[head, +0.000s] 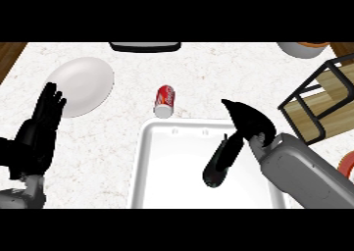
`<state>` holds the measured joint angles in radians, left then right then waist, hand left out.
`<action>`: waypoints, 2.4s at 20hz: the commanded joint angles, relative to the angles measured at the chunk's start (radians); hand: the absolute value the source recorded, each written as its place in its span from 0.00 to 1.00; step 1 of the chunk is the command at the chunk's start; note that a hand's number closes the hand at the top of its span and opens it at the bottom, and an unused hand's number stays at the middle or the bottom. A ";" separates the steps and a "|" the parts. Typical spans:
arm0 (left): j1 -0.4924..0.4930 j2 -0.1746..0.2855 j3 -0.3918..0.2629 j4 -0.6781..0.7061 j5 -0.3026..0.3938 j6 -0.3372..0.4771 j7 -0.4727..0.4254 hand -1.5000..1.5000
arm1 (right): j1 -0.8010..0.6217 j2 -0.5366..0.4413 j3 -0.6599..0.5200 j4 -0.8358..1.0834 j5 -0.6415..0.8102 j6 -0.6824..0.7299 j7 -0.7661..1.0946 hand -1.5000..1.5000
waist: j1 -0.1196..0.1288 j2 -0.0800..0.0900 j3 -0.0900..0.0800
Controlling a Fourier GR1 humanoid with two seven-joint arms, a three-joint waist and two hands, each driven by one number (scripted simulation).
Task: Pick the eggplant from the tray and place it in the tiered shelf
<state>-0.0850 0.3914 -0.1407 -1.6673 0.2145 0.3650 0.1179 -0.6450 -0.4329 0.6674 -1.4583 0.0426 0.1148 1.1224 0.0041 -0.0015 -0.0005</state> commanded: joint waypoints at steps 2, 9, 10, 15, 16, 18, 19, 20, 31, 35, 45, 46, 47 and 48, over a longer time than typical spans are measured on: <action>-0.038 -0.010 0.017 0.007 -0.014 -0.012 0.049 0.50 | 0.076 0.017 -0.013 -0.047 0.043 0.026 0.109 0.00 | -0.009 0.000 0.000; 0.034 -0.019 0.052 -0.035 -0.016 -0.047 0.021 0.50 | 0.143 0.058 -0.010 0.027 0.121 0.042 0.035 0.00 | 0.000 0.000 0.000; -0.006 -0.037 0.055 0.003 -0.034 -0.036 0.019 0.50 | 0.156 0.094 0.005 -0.042 0.145 0.026 0.107 0.00 | -0.005 0.000 0.000; 0.013 -0.057 0.067 -0.023 -0.062 -0.052 0.032 0.50 | 0.220 0.118 -0.042 -0.037 0.219 0.034 0.038 0.00 | -0.003 0.000 0.000; 0.007 -0.064 0.078 0.008 -0.050 -0.082 0.002 0.50 | 0.267 0.097 -0.051 0.026 0.245 0.017 -0.102 0.00 | -0.003 0.001 0.001; 0.043 -0.081 0.051 -0.057 -0.070 -0.069 0.040 0.50 | 0.271 0.170 -0.016 0.019 0.307 -0.015 -0.035 0.00 | -0.001 0.000 0.001; 0.016 -0.077 0.097 -0.023 -0.066 -0.100 0.030 0.50 | 0.258 0.141 -0.108 -0.008 0.284 0.069 -0.059 0.00 | -0.003 0.001 0.000; -0.018 -0.095 0.087 0.019 -0.084 -0.101 0.021 0.50 | 0.253 0.182 -0.092 0.076 0.327 0.041 -0.121 0.00 | -0.002 0.002 0.000; -0.005 -0.121 0.100 -0.028 -0.113 -0.103 0.065 0.50 | 0.298 0.273 -0.094 0.191 0.370 0.088 -0.154 1.00 | 0.002 0.002 0.001; -0.037 -0.123 0.135 0.054 -0.090 -0.148 0.004 0.50 | 0.251 0.231 -0.114 0.236 0.420 0.103 -0.303 1.00 | -0.001 0.005 0.000; 0.049 -0.128 0.144 -0.026 -0.125 -0.095 0.034 0.50 | 0.525 -0.280 -0.028 -0.104 0.594 0.018 -0.807 1.00 | -0.074 -0.019 0.004; 0.056 -0.140 0.148 0.002 -0.125 -0.089 0.015 0.50 | 0.550 -0.343 -0.053 -0.117 0.588 -0.007 -0.884 1.00 | -0.082 -0.014 0.003; 0.051 -0.124 0.154 -0.017 -0.120 -0.101 0.020 0.50 | 0.584 -0.405 -0.091 -0.115 0.579 -0.044 -0.958 1.00 | -0.078 -0.013 0.004; 0.089 -0.110 0.160 -0.048 -0.111 -0.113 0.030 0.50 | 0.652 -0.443 -0.117 -0.158 0.549 -0.085 -1.013 1.00 | -0.077 -0.019 0.004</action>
<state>-0.0313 0.2662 0.0024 -1.6877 0.0950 0.2575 0.1411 -0.1301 -0.6778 0.5934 -1.5441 0.5964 0.1108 0.3398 -0.0551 -0.0202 -0.0004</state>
